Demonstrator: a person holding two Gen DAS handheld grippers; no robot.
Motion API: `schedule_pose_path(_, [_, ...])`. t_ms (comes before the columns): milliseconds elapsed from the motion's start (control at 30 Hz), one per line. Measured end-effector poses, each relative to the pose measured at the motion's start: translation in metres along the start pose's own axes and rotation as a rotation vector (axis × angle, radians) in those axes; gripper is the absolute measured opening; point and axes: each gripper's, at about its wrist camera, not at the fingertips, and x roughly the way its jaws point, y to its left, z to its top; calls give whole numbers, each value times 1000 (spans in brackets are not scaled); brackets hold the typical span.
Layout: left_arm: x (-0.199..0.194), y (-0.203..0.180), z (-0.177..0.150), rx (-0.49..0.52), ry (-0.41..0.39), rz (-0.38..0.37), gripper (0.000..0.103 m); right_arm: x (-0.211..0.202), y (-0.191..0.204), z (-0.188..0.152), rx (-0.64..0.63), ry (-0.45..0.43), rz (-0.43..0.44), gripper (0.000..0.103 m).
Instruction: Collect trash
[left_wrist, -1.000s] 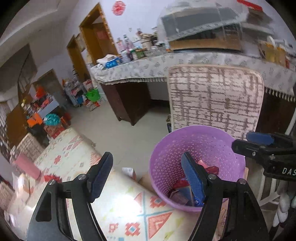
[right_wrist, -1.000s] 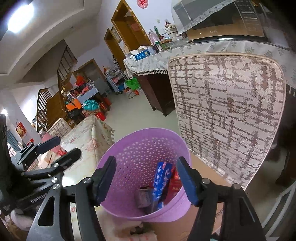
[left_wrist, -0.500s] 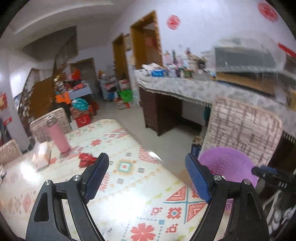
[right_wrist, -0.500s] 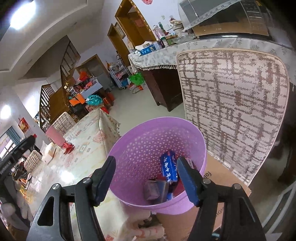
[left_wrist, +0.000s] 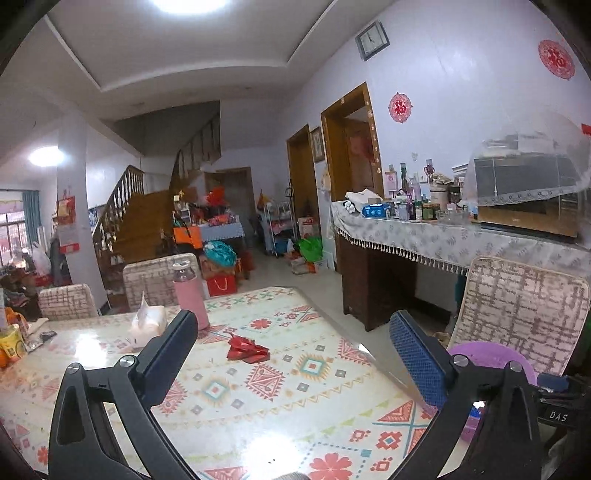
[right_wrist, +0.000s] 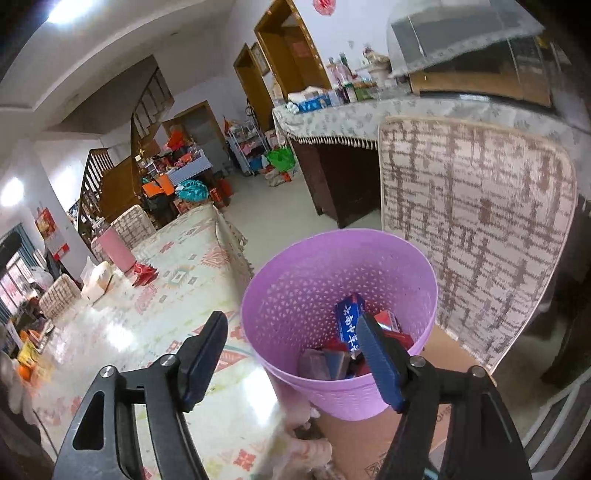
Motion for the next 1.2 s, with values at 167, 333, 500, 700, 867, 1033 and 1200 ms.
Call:
schedule_pose_path(167, [1,-7,-12,3,54,-24,103,-9,18,-9,-48,-54,-36,86])
schedule_pose_path(333, [13,-11,-33,-3,181,-104,103,-13,25,-15,-56,-34,-39,88])
schedule_pose_path(500, [18,-11,-51,-17,286,-134,103,-18,36,-27,-104,-19,-87,89])
schedule_pose_path(700, [16,-12,-63,-8,340,-121,103,-23,43,-40,-137,3,-117,89])
schedule_pose_path(867, [10,-14,-68,4,362,-134,103,-29,45,-44,-129,9,-110,89])
schedule_pose_path(1033, [6,-21,-71,21,381,-160,103,-38,46,-47,-137,-1,-113,90])
schedule_pose_path(1200, [1,-27,-73,39,390,-180,103,-41,45,-49,-135,1,-116,90])
